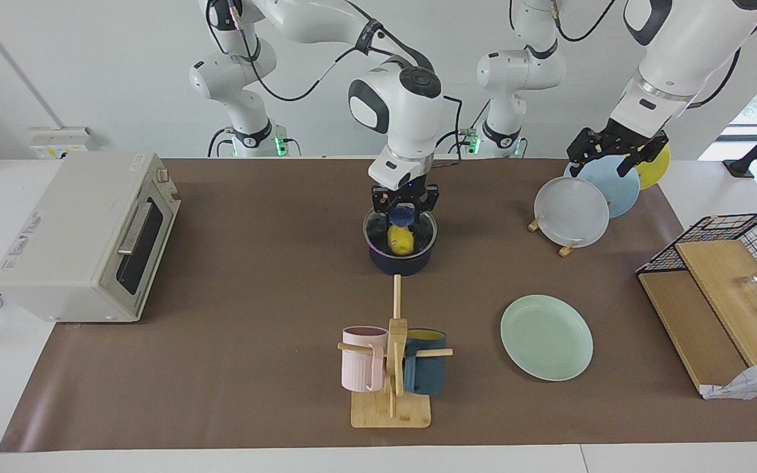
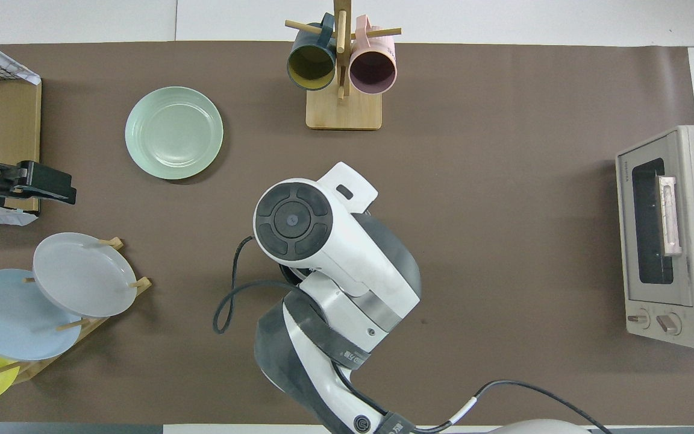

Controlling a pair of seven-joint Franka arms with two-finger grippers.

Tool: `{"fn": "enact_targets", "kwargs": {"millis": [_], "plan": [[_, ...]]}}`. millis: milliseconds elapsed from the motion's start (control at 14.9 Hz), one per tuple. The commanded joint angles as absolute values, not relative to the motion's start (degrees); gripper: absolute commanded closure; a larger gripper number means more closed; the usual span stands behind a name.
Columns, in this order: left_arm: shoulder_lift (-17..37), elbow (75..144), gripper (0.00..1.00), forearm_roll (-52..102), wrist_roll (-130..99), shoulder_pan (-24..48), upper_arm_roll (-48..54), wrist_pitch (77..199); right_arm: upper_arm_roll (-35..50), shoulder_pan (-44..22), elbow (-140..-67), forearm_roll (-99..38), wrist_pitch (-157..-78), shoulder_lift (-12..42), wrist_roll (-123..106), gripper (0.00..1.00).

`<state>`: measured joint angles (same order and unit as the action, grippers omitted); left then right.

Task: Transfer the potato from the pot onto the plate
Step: 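Grasp the glass lid knob with the right gripper, then lift the glass lid up off the saucepan with the right gripper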

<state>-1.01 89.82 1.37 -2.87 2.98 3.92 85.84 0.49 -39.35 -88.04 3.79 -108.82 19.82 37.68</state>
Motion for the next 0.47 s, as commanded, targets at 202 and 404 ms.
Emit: {"fn": "enact_targets", "kwargs": {"millis": [202, 404], "plan": [[-1.3, 89.6, 0.00, 0.7, -4.0, 3.9, 4.6, 86.7, 0.9, -28.1, -87.3, 3.9, -104.9, 17.5, 18.3, 0.64], [-1.3, 89.6, 0.00, 1.0, -9.6, 8.0, 4.9, 87.4, 0.9, -22.6, -88.5, 3.8, -104.8, 17.2, 8.9, 0.69]]}}
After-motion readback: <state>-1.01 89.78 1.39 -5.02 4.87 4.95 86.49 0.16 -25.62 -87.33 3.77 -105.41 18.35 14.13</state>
